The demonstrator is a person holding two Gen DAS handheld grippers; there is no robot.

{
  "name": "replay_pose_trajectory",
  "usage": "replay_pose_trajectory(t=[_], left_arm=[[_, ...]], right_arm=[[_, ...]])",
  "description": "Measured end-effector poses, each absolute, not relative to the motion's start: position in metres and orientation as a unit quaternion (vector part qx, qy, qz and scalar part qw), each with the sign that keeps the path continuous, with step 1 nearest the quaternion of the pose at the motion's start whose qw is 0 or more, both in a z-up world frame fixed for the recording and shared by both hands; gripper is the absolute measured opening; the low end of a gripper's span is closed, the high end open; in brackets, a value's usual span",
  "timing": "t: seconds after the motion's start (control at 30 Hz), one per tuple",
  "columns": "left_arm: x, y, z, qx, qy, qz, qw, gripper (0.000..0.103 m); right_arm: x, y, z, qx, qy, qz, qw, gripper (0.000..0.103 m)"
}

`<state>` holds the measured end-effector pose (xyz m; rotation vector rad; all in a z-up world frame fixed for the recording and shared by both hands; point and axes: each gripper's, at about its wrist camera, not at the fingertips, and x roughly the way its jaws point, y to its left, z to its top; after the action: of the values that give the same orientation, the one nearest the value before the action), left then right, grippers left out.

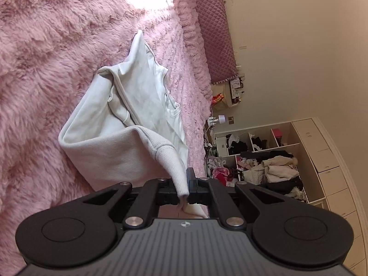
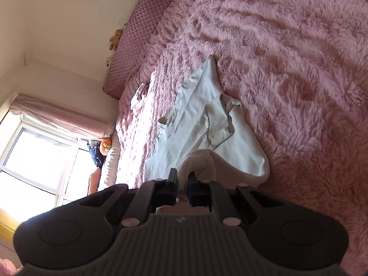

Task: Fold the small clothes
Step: 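Lift the hem with both grippers and fold it up toward the collar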

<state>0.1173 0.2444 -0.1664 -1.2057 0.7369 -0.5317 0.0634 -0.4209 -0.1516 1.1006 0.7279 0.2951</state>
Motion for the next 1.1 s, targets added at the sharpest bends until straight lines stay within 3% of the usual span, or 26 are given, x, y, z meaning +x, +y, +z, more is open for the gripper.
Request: replay_pose_trajectory(t=[0.3,0.7,0.8,0.83,0.97,1.07,1.1], left_arm=[[0.248,0.253,-0.151,-0.516,0.316,-0.253,0.755,0.004],[0.377,0.245,-0.194,-0.483,0.357,-0.21,0.771,0.004],[0.394,0.249,-0.211,-0.485,0.393,-0.185,0.759,0.008],[0.396,0.251,-0.215,-0.488,0.402,-0.176,0.754,0.014],[0.393,0.272,-0.209,-0.506,0.392,-0.162,0.751,0.031],[0.374,0.291,-0.182,-0.48,0.343,-0.154,0.793,0.053],[0.363,0.297,-0.173,-0.473,0.335,-0.158,0.799,0.053]], right_arm=[[0.2,-0.42,-0.131,0.495,0.288,0.118,0.811,0.003],[0.366,-0.407,-0.197,0.462,0.339,0.048,0.818,0.003],[0.387,-0.407,-0.211,0.454,0.355,0.038,0.816,0.003],[0.391,-0.408,-0.215,0.456,0.363,0.031,0.812,0.004],[0.393,-0.412,-0.216,0.459,0.357,0.037,0.813,0.019],[0.378,-0.416,-0.198,0.415,0.327,0.032,0.848,0.059],[0.369,-0.419,-0.191,0.398,0.314,0.031,0.861,0.059]])
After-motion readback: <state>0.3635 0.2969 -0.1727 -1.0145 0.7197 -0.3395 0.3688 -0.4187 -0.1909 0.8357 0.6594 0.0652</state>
